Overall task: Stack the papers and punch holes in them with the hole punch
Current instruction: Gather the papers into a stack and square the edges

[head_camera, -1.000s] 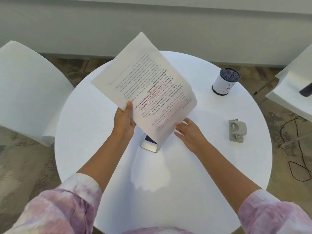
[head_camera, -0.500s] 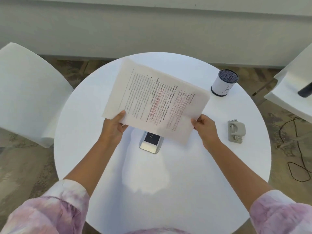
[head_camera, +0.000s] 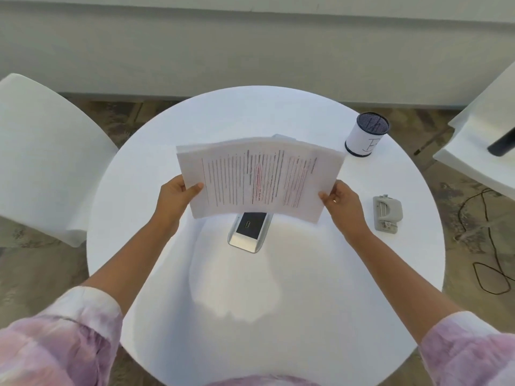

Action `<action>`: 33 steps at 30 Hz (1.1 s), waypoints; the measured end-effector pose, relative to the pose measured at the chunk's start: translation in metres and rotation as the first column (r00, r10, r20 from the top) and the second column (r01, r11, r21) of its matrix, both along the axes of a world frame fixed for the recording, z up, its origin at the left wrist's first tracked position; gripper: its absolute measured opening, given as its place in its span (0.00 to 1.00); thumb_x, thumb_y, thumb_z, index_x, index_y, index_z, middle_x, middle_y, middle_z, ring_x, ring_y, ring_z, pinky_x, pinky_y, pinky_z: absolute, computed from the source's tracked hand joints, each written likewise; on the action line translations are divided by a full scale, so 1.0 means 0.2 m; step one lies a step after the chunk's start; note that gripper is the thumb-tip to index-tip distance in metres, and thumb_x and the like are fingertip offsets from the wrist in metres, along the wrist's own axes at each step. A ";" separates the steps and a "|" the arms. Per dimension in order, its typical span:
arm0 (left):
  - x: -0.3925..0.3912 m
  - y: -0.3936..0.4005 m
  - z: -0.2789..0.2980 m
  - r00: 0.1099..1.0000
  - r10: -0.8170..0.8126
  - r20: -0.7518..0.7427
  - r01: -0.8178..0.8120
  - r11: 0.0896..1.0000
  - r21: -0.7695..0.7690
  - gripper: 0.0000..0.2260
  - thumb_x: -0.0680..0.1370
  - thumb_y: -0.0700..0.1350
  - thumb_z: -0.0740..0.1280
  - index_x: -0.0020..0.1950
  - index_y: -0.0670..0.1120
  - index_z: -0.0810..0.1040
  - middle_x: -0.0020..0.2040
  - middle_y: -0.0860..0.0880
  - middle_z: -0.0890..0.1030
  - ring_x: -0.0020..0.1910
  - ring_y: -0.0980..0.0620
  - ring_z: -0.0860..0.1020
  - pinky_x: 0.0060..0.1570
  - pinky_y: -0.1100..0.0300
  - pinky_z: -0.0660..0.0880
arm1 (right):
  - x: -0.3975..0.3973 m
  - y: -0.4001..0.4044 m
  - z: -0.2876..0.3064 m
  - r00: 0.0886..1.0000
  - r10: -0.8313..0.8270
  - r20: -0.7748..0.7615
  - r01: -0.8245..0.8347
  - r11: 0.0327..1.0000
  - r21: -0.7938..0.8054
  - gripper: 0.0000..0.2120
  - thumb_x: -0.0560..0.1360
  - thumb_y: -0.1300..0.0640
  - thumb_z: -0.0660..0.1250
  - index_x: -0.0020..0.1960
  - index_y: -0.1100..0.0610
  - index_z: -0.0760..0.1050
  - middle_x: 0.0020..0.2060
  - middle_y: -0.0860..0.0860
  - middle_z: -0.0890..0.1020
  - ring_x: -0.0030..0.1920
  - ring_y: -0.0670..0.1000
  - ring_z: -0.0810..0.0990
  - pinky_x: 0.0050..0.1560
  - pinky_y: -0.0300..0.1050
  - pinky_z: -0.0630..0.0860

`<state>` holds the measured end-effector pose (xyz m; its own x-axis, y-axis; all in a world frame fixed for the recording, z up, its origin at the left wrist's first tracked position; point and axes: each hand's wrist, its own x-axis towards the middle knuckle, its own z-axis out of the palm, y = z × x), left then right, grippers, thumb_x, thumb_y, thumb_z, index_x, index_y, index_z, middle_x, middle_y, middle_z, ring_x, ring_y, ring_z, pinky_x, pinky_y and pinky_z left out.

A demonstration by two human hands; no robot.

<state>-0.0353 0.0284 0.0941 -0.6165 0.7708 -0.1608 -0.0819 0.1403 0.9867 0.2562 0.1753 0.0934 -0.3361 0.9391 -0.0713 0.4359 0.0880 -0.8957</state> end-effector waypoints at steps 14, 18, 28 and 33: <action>0.01 -0.03 0.01 0.999 -0.022 -0.046 0.021 0.999 -0.024 0.10 0.76 0.40 0.66 0.57 0.43 0.77 0.49 0.54 0.81 0.50 0.51 0.79 0.53 0.56 0.75 | -0.03 -0.01 0.02 0.990 0.105 0.092 -0.105 0.994 0.004 0.15 0.75 0.63 0.60 0.60 0.53 0.73 0.51 0.49 0.80 0.54 0.52 0.78 0.54 0.41 0.73; 0.03 -0.02 0.01 1.000 0.021 -0.009 -0.021 0.999 -0.034 0.08 0.78 0.41 0.63 0.55 0.44 0.76 0.47 0.51 0.80 0.48 0.47 0.78 0.52 0.48 0.75 | -0.03 -0.02 -0.02 0.996 0.021 0.089 -0.023 0.999 0.024 0.20 0.75 0.62 0.64 0.66 0.55 0.67 0.58 0.50 0.77 0.56 0.48 0.74 0.60 0.40 0.69; 0.16 0.03 -0.05 0.896 0.129 0.425 -0.179 0.980 0.082 0.15 0.79 0.40 0.61 0.66 0.46 0.70 0.56 0.50 0.79 0.52 0.52 0.78 0.42 0.59 0.80 | -0.16 -0.13 -0.09 0.922 -0.333 -0.198 0.165 0.799 -0.578 0.30 0.77 0.54 0.63 0.74 0.59 0.55 0.70 0.52 0.65 0.69 0.53 0.68 0.70 0.47 0.63; 0.32 0.06 -0.07 0.763 0.096 0.639 -0.212 0.971 0.107 0.14 0.79 0.38 0.60 0.63 0.48 0.72 0.57 0.51 0.79 0.54 0.53 0.78 0.48 0.57 0.80 | -0.26 -0.15 -0.03 0.837 -0.263 -0.480 -0.138 0.747 -0.651 0.14 0.78 0.62 0.61 0.63 0.60 0.69 0.59 0.54 0.77 0.58 0.52 0.78 0.59 0.43 0.75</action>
